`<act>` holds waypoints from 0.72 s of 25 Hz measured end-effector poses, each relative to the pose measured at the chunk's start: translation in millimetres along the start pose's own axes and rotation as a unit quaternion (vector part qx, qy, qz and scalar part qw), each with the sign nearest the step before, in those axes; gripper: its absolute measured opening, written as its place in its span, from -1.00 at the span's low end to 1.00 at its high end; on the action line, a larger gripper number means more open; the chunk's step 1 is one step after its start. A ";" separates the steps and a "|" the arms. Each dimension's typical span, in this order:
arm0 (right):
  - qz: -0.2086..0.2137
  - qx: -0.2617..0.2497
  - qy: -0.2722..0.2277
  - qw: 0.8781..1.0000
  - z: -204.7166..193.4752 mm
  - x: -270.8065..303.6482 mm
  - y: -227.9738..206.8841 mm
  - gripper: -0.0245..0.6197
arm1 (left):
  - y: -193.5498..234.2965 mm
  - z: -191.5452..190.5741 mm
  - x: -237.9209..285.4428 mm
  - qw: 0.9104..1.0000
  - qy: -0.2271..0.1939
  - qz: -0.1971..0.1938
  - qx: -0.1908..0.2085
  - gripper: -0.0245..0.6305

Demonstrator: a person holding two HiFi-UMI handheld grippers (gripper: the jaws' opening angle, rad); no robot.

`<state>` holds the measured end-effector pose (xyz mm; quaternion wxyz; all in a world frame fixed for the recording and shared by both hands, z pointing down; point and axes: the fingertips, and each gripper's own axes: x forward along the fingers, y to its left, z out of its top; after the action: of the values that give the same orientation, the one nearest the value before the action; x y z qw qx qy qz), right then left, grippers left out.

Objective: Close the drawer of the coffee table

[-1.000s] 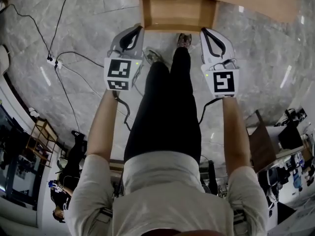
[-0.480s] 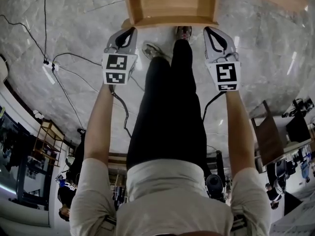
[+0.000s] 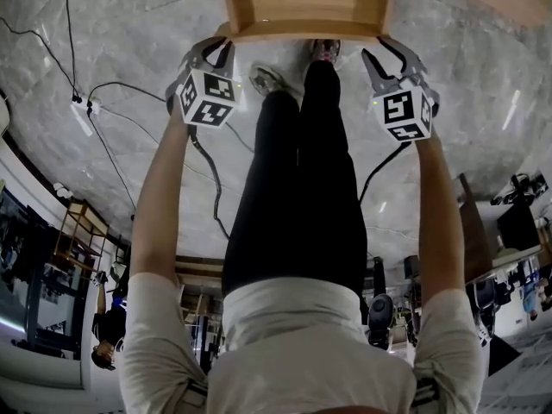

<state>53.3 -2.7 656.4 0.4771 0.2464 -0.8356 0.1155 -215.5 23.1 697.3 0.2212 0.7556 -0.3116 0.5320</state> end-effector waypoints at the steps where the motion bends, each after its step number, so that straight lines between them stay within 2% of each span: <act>1: 0.004 -0.016 0.014 1.000 -5.7 3.4 0.1 -0.44 | 2.0 -4.3 2.7 1.000 0.010 0.000 0.013 -0.75; 4: 0.006 -0.062 0.060 0.996 -27.1 11.2 -3.9 -0.44 | 2.8 -17.4 11.5 0.997 0.041 -0.006 0.063 -0.57; 7: 0.007 -0.097 0.099 0.990 -47.6 14.7 -7.9 -0.44 | 0.0 -26.4 16.4 0.993 0.059 -0.011 0.102 -0.51; 14: 0.004 -0.131 0.130 0.983 -69.2 22.2 -18.1 -0.44 | -2.3 -28.1 34.4 0.988 0.070 0.004 0.140 -0.51; 18: 0.005 -0.144 0.135 0.980 -75.6 27.3 -14.8 -0.50 | -2.4 -36.6 41.8 0.983 0.098 0.011 0.153 -0.51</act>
<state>105.4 8.8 718.3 0.6155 0.1533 -0.7726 0.0284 -228.2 39.3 749.0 0.1262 0.7217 -0.2113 0.6470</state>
